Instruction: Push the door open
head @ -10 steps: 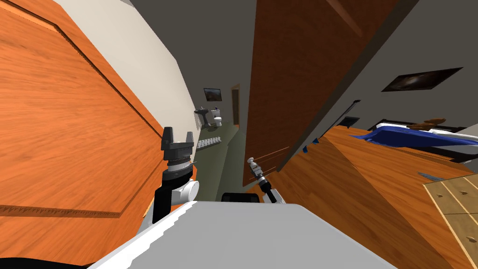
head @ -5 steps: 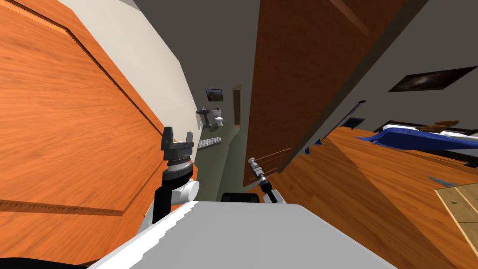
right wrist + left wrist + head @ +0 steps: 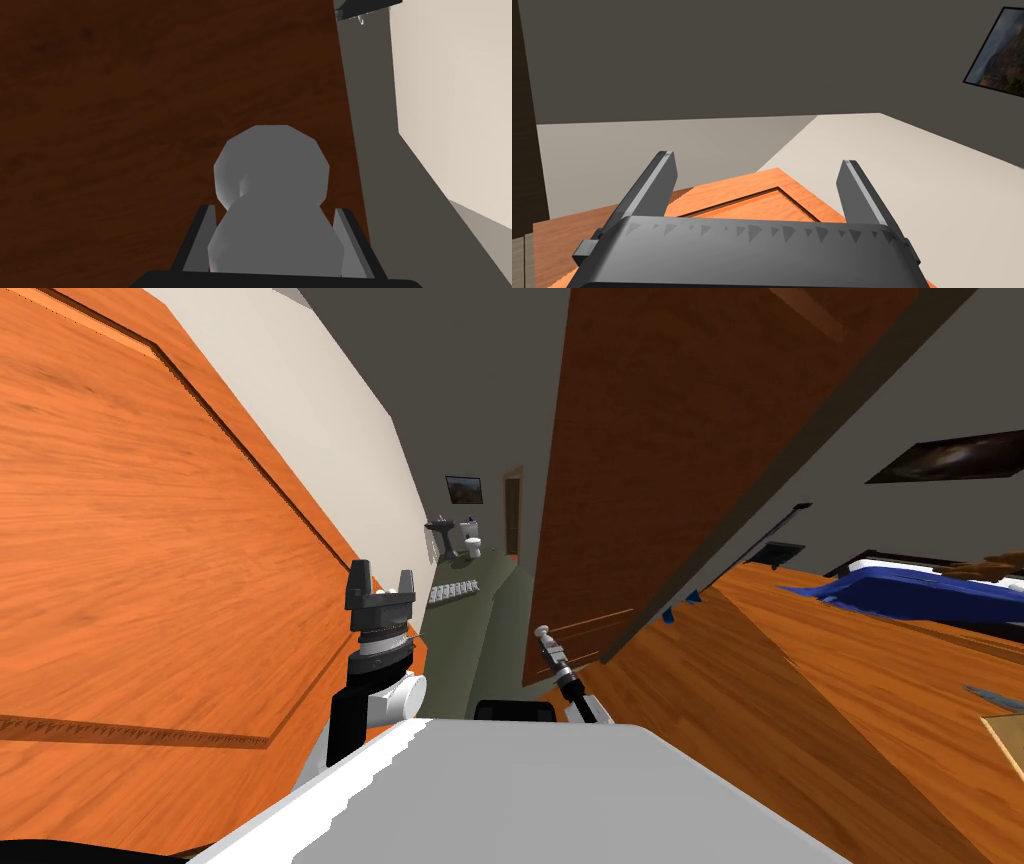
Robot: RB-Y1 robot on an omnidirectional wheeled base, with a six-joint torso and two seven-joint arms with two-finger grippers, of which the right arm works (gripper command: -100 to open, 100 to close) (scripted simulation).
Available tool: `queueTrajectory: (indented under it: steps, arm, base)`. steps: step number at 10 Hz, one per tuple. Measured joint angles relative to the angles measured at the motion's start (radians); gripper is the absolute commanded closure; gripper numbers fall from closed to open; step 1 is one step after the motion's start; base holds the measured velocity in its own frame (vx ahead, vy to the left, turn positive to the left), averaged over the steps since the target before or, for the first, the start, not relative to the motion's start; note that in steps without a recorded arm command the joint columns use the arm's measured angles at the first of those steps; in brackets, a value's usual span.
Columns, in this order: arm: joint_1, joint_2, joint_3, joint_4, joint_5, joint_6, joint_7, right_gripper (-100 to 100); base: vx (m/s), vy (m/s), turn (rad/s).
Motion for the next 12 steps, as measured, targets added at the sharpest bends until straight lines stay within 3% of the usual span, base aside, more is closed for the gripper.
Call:
queueTrajectory:
  steps: [3, 5, 8, 9, 12]
  arm:
    - [-0.004, -0.009, 0.007, -0.003, -0.041, 0.001, -0.077, 100]
    - [-0.022, -0.012, 0.004, 0.026, -0.084, -0.014, -0.128, 100]
    - [-0.026, -0.013, 0.006, 0.03, -0.119, -0.024, -0.188, 100]
    - [-0.006, -0.018, 0.014, -0.014, -0.132, -0.01, -0.219, 100]
    - [-0.021, -0.027, 0.011, 0.001, -0.186, -0.023, -0.297, 100]
  base:
    - [0.033, 0.005, 0.047]
    - [0.05, 0.009, 0.045]
    - [0.03, 0.003, 0.039]
    - [0.039, 0.007, 0.071]
    - [0.053, -0.009, 0.039]
